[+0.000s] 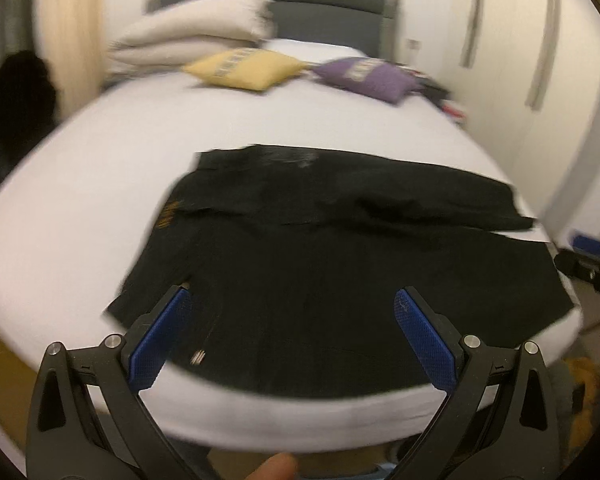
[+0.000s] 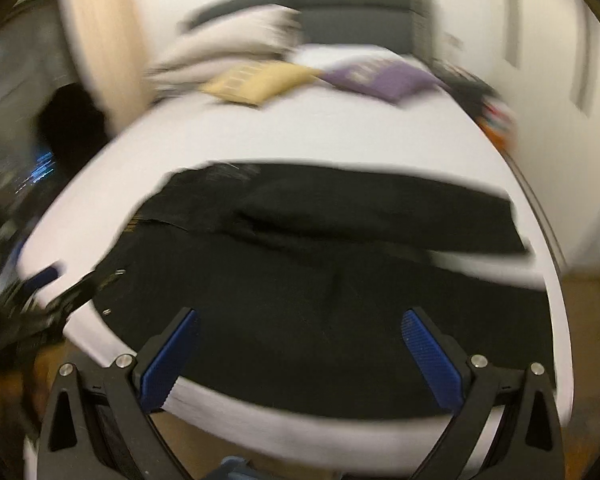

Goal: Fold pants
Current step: 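Grasp the waistband of the black jeans with the left tool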

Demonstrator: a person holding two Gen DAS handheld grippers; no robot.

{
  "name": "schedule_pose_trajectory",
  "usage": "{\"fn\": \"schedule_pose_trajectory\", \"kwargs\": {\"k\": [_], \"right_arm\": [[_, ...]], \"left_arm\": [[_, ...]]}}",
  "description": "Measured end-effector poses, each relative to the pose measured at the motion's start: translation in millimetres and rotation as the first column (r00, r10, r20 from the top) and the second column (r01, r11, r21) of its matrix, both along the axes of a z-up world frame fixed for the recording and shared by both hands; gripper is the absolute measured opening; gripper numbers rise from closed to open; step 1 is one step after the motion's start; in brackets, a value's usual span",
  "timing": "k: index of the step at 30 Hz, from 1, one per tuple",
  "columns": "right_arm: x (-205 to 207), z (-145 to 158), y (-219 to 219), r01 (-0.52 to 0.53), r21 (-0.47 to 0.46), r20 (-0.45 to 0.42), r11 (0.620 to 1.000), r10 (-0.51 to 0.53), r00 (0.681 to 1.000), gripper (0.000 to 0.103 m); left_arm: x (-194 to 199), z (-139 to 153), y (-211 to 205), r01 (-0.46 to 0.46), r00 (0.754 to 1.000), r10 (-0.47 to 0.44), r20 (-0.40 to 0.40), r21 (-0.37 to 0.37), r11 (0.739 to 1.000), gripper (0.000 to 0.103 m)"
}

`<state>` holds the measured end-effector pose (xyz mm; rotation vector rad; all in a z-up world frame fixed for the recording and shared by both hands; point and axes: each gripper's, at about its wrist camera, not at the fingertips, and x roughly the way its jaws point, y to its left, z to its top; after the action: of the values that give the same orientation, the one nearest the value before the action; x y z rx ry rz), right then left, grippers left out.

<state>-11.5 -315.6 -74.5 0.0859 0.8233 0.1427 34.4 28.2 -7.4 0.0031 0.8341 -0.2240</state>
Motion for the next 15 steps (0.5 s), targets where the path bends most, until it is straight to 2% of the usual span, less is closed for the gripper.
{"fn": "schedule_pose_trajectory", "kwargs": {"k": [2, 4, 5, 7, 9, 11, 12, 15], "right_arm": [[19, 10, -10, -0.141, -0.055, 0.074, 0.988, 0.145, 0.987, 0.103], [43, 13, -19, -0.224, -0.12, 0.087, 0.967, 0.235, 0.968, 0.103], [55, 13, -23, -0.246, -0.138, 0.077, 0.959, 0.258, 0.963, 0.103], [86, 11, -35, -0.307, -0.143, 0.046, 0.941, 0.317, 0.947, 0.103], [120, 5, -48, -0.361, -0.145, 0.025, 0.921, 0.369, 0.929, 0.102], [154, -4, -60, -0.405, -0.148, -0.002, 0.902, 0.41, 0.912, 0.095], [166, -10, -66, -0.42, -0.146, -0.018, 0.896, 0.422, 0.906, 0.093], [210, -30, -81, -0.456, -0.126, -0.074, 0.881, 0.45, 0.89, 0.082]], "left_arm": [[30, -2, 7, 0.049, 0.999, -0.049, 0.005, -0.007, 0.999, 0.103], [53, 0, 9, 0.072, 0.995, -0.075, 0.062, 0.042, 0.996, 0.103], [66, 0, 9, 0.088, 0.993, -0.093, 0.067, 0.076, 0.993, 0.103], [110, -3, 8, 0.135, 0.991, -0.136, -0.003, 0.149, 0.979, 0.103], [146, -4, 15, 0.117, 0.993, -0.113, -0.036, 0.165, 0.979, 0.103], [189, -4, 19, 0.145, 0.989, -0.141, -0.035, 0.172, 0.974, 0.103], [217, -7, 18, 0.167, 0.986, -0.162, -0.044, 0.208, 0.964, 0.103], [283, -17, 18, 0.232, 0.973, -0.219, -0.079, 0.248, 0.941, 0.103]]}}
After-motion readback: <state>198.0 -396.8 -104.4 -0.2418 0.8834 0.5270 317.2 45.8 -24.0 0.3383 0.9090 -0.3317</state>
